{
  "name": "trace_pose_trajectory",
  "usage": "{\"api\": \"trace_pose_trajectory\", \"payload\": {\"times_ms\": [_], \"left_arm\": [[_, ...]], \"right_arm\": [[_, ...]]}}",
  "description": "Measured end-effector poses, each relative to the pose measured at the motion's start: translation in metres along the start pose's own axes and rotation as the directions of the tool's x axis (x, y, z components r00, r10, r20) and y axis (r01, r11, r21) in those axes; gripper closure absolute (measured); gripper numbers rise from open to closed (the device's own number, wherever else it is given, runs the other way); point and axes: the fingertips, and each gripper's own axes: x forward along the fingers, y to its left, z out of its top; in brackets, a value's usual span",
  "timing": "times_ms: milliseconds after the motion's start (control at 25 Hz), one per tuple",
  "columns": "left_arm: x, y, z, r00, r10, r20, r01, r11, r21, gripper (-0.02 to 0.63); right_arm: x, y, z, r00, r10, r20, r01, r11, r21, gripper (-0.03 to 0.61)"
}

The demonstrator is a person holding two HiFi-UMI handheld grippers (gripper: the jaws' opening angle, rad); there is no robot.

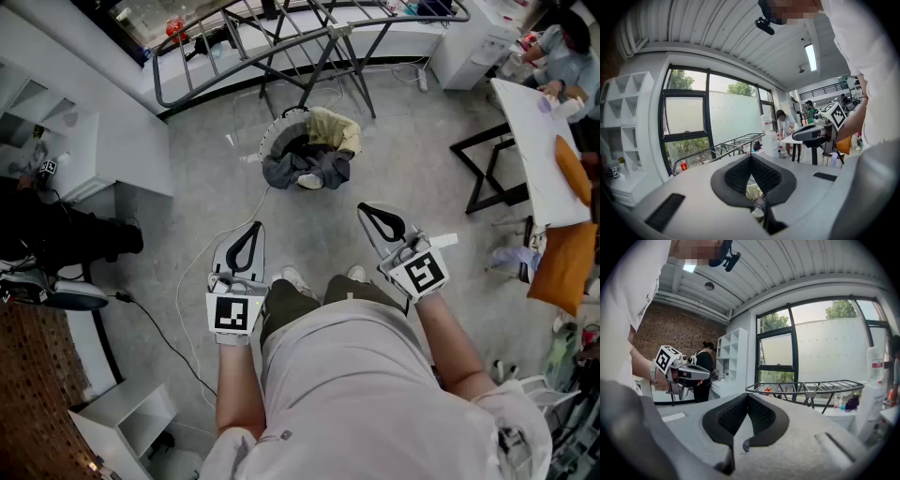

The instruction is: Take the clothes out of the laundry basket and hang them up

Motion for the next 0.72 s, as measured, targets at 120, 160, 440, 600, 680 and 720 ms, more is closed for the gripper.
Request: {"api": "trace_pose_trajectory", "payload": {"times_ms": [120, 160, 440, 600, 680, 720], "left_arm": [[-0.014, 0.036, -0.005, 1.0, -0.016, 0.012, 0.015, 0.999, 0.034, 0.614], [-0.017, 0.047, -0.008, 1.0, -0.03, 0.008, 0.029, 0.997, 0.073, 0.614], [-0.032, 0.099, -0.046, 0.991, -0.11, -0.075, 0.121, 0.979, 0.165, 0.614], [-0.029, 0.111, -0.062, 0.988, -0.116, -0.098, 0.129, 0.983, 0.132, 0.614], [-0.027, 0.123, -0.083, 0.984, -0.094, -0.15, 0.106, 0.992, 0.075, 0.614], [-0.025, 0.131, -0.093, 0.979, -0.083, -0.184, 0.095, 0.994, 0.053, 0.614]], "right_arm": [[0.032, 0.024, 0.012, 0.999, -0.019, 0.032, 0.02, 0.999, -0.049, 0.572], [0.043, 0.03, 0.018, 0.998, -0.024, 0.054, 0.028, 0.997, -0.067, 0.572], [0.085, 0.045, -0.039, 0.953, -0.104, -0.284, 0.041, 0.975, -0.219, 0.56], [0.083, 0.032, -0.071, 0.911, -0.166, -0.376, 0.092, 0.974, -0.208, 0.554], [0.089, 0.022, -0.083, 0.895, -0.181, -0.407, 0.106, 0.974, -0.2, 0.552], [0.096, 0.017, -0.089, 0.887, -0.185, -0.423, 0.109, 0.974, -0.198, 0.552]]}}
